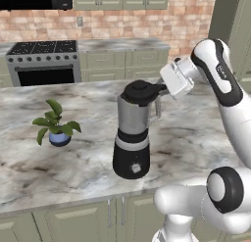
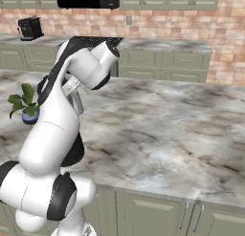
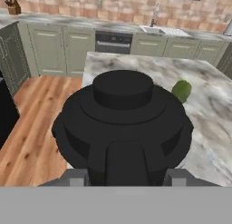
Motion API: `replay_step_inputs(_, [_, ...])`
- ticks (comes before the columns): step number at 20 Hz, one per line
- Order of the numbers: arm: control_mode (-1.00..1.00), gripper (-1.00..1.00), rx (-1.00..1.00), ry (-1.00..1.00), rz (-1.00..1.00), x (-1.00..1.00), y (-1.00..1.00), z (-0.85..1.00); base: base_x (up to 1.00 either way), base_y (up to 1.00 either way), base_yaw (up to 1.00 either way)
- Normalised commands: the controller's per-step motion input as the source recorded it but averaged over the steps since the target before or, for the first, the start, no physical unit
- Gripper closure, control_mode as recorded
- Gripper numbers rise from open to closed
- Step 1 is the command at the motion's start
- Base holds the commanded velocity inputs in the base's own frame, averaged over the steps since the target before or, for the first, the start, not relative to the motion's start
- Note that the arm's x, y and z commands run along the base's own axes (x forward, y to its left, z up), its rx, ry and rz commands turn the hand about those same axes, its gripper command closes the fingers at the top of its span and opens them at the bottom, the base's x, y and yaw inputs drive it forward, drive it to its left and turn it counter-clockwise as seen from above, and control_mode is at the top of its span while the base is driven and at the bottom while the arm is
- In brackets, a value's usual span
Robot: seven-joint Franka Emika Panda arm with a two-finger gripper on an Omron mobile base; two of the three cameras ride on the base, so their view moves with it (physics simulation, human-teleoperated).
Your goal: Open the blender lid, put the banana in the blender, close the lid, and start the blender.
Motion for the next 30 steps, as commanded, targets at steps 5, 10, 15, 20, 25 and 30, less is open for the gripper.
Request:
replay_step_inputs(5, [-1.0, 1.0, -0.07, 0.02, -0.04, 0.39, 0.17, -0.13, 0.0, 0.0, 0.0])
replay_step_inputs(10, [-1.0, 1.0, -0.01, 0.0, 0.0, 0.63, 0.11, -0.02, 0.0, 0.0, 0.0])
replay_step_inputs(15, [-1.0, 1.0, 0.0, -0.04, 0.02, -0.1, 0.0, -0.03, 0.0, 0.0, 0.0])
replay_step_inputs(20, [-1.0, 1.0, 0.0, -0.03, 0.07, -0.52, 0.0, 0.0, 0.0, 0.0, 0.0])
replay_step_inputs(25, [-1.0, 1.0, 0.0, 0.03, 0.09, -0.05, 0.0, 0.0, 0.0, 0.0, 0.0])
replay_step_inputs(30, [-1.0, 1.0, 0.0, 0.15, 0.1, 0.13, 0.0, 0.0, 0.0, 0.0, 0.0])
